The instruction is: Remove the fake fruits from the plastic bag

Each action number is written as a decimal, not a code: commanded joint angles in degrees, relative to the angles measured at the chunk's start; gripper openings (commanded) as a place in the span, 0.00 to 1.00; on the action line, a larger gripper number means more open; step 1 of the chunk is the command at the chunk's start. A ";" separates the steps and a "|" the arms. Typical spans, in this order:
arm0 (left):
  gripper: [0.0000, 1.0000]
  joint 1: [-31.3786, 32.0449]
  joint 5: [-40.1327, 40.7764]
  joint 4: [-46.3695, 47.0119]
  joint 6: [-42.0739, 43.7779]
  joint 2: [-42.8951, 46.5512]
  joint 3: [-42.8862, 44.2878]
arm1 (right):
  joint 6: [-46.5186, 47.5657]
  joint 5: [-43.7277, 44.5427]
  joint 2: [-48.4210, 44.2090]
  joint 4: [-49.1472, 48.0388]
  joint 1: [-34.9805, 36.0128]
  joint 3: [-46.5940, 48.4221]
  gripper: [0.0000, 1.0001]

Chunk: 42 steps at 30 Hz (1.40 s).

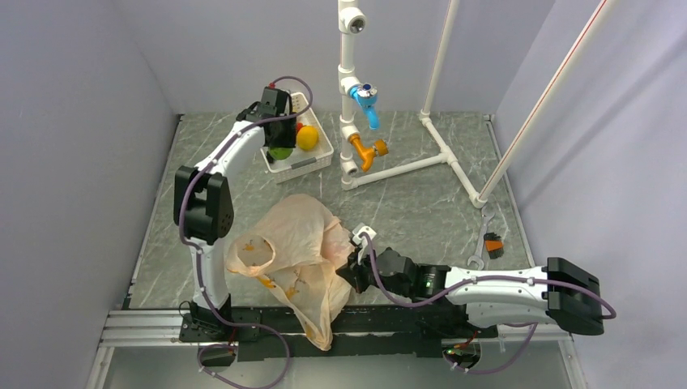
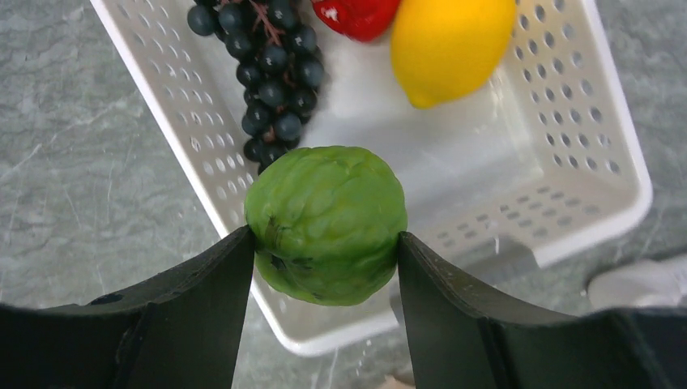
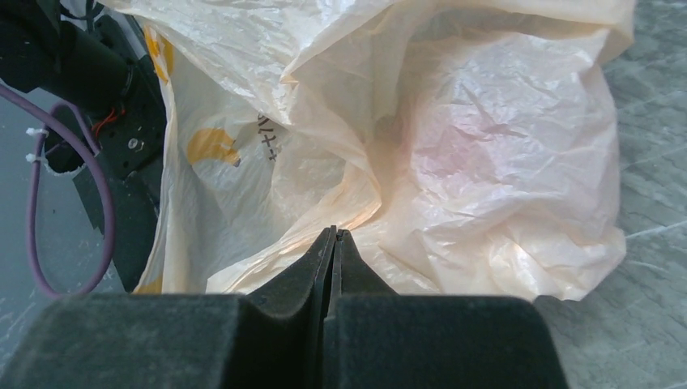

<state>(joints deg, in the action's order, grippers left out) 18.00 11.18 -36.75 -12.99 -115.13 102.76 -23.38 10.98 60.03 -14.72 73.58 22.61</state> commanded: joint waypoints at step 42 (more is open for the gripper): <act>0.99 16.04 -15.90 -14.25 -0.57 62.37 -44.96 | -6.51 9.48 2.45 15.84 3.07 10.13 0.99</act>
<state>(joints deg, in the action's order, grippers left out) 30.35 -8.58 -53.84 -10.35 -52.90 59.40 -27.09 12.60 62.02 -5.23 74.56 27.77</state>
